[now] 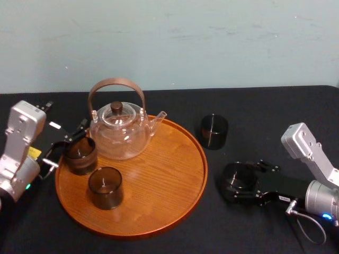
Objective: Pick up the glass from the table and place it on the tray.
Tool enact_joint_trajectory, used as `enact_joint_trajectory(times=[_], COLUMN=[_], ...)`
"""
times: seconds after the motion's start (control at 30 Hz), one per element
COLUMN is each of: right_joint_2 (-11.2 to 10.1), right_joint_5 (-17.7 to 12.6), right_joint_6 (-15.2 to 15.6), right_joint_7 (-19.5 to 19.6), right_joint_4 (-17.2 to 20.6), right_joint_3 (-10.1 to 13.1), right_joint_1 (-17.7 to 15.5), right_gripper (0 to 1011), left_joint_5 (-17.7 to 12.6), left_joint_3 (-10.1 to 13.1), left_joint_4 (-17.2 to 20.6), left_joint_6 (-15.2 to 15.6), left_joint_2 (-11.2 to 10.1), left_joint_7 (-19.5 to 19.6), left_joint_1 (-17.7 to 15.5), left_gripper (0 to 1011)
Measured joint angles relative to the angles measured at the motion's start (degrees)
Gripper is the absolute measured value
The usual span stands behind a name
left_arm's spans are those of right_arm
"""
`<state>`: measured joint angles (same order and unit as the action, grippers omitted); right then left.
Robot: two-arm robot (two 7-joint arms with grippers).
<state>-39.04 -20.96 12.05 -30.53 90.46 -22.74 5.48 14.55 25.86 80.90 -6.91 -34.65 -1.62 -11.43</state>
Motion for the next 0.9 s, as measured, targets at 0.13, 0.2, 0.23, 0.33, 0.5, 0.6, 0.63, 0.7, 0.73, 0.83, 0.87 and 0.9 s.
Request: enact_joint_trajectory(times=[0.13, 0.2, 0.23, 0.33, 0.5, 0.6, 0.63, 0.7, 0.73, 0.83, 0.87, 0.9], right_joint_2=[0.2, 0.2, 0.2, 0.2, 0.2, 0.2, 0.2, 0.2, 0.2, 0.2, 0.2, 0.2], right_joint_5=[0.2, 0.3, 0.5, 0.5, 0.4, 0.4, 0.4, 0.4, 0.4, 0.3, 0.3, 0.3], right_joint_6=[0.1, 0.1, 0.1, 0.0, 0.0, 0.0, 0.0, 0.0, 0.0, 0.0, 0.0, 0.0], right_joint_7=[0.0, 0.0, 0.0, 0.0, 0.0, 0.0, 0.0, 0.0, 0.0, 0.0, 0.0, 0.0], right_joint_4=[-0.2, -0.2, -0.2, -0.2, -0.2, -0.2, -0.2, -0.1, -0.1, -0.1, -0.1, -0.1], right_joint_3=[-0.3, -0.5, -0.6, -0.5, -0.5, -0.4, -0.4, -0.4, -0.4, -0.4, -0.4, -0.4], right_joint_1=[0.3, 0.4, 0.5, 0.5, 0.5, 0.5, 0.4, 0.4, 0.4, 0.4, 0.4, 0.4], right_gripper=[1002, 1002, 1002, 1002, 1002, 967, 944, 913, 903, 903, 903, 903], left_joint_5=[0.0, 0.0, 0.0, 0.0, 0.0, 0.0, 0.0, 0.0, 0.0, 0.0, 0.0, 0.0], left_joint_3=[0.0, 0.0, 0.0, 0.0, 0.0, 0.0, 0.0, 0.0, 0.0, 0.0, 0.0, 0.0], left_joint_4=[0.0, 0.0, 0.0, 0.0, 0.0, 0.0, 0.0, 0.0, 0.0, 0.0, 0.0, 0.0], left_joint_6=[0.0, 0.0, 0.0, 0.0, 0.0, 0.0, 0.0, 0.0, 0.0, 0.0, 0.0, 0.0], left_joint_2=[0.0, 0.0, 0.0, 0.0, 0.0, 0.0, 0.0, 0.0, 0.0, 0.0, 0.0, 0.0], left_joint_7=[0.0, 0.0, 0.0, 0.0, 0.0, 0.0, 0.0, 0.0, 0.0, 0.0, 0.0, 0.0], left_joint_1=[0.0, 0.0, 0.0, 0.0, 0.0, 0.0, 0.0, 0.0, 0.0, 0.0, 0.0, 0.0], left_gripper=[1001, 1001, 1001, 1001, 1002, 1002, 1001, 1001, 1001, 1001, 1001, 1001])
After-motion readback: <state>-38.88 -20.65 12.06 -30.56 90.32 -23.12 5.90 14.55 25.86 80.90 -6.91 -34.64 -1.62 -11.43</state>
